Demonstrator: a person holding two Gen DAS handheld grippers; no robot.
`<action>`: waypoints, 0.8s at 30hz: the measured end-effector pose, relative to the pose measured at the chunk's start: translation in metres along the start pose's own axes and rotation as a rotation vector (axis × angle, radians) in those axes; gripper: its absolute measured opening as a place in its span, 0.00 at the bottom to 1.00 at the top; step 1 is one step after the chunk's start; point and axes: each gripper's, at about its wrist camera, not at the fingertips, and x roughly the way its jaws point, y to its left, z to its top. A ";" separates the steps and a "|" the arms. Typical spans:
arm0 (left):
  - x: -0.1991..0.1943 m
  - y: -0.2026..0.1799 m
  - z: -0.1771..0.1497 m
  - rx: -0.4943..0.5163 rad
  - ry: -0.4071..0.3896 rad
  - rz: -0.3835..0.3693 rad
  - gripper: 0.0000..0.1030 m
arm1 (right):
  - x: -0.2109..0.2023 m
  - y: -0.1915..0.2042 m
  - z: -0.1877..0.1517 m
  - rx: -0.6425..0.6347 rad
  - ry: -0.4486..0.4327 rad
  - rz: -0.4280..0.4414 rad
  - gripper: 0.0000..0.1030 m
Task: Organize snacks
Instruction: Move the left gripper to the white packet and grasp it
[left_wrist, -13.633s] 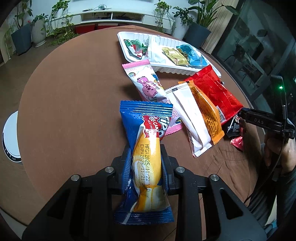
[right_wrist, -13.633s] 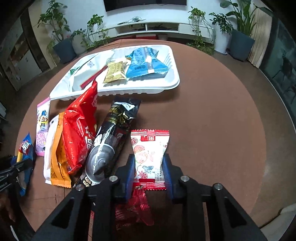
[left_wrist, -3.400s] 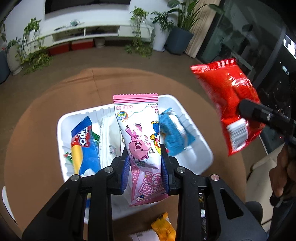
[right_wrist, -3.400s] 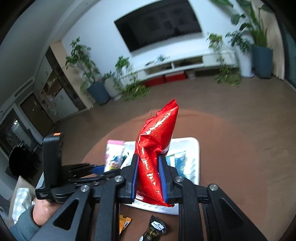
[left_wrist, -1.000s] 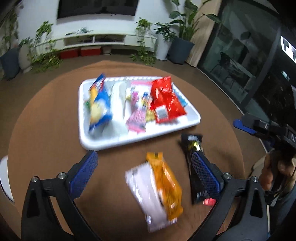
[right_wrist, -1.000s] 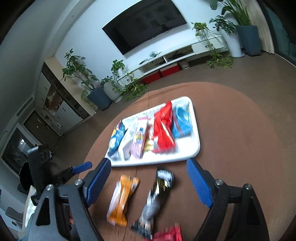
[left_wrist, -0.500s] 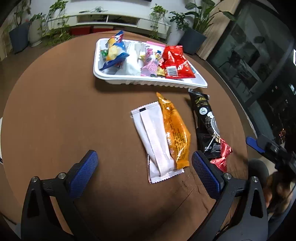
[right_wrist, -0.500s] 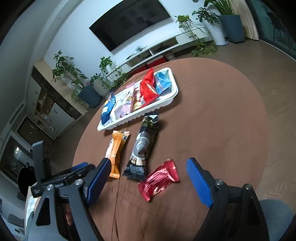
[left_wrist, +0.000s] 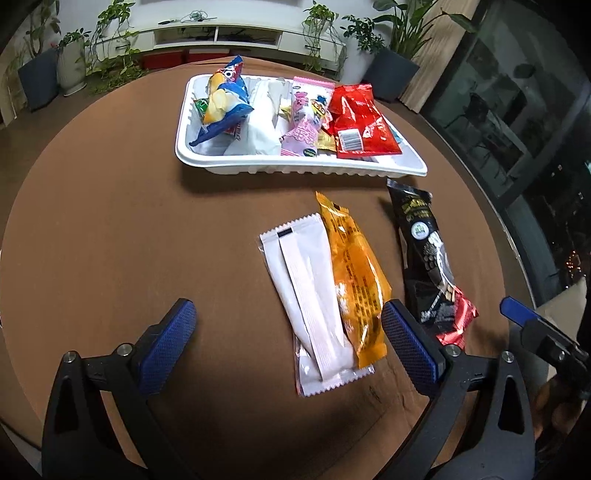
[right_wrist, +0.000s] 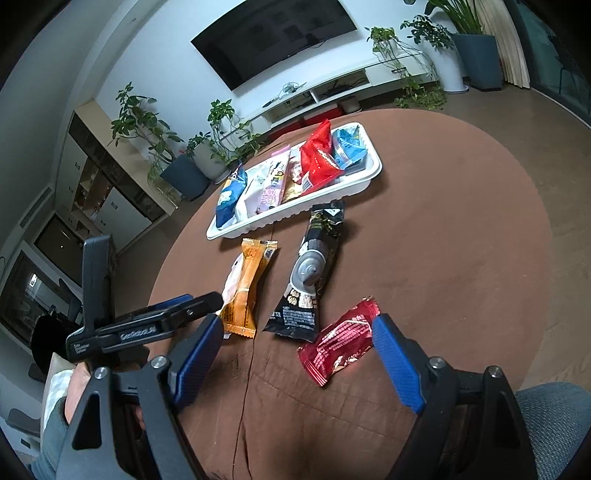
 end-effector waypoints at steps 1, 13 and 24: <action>0.001 0.001 0.001 -0.001 -0.001 0.000 0.96 | 0.000 0.000 0.000 -0.001 -0.001 0.000 0.82; 0.020 0.002 0.012 0.011 0.025 0.032 0.76 | 0.000 0.003 0.000 -0.003 0.019 0.003 0.79; 0.026 -0.009 0.012 0.075 0.034 0.093 0.66 | 0.000 0.002 -0.003 -0.005 0.031 -0.007 0.76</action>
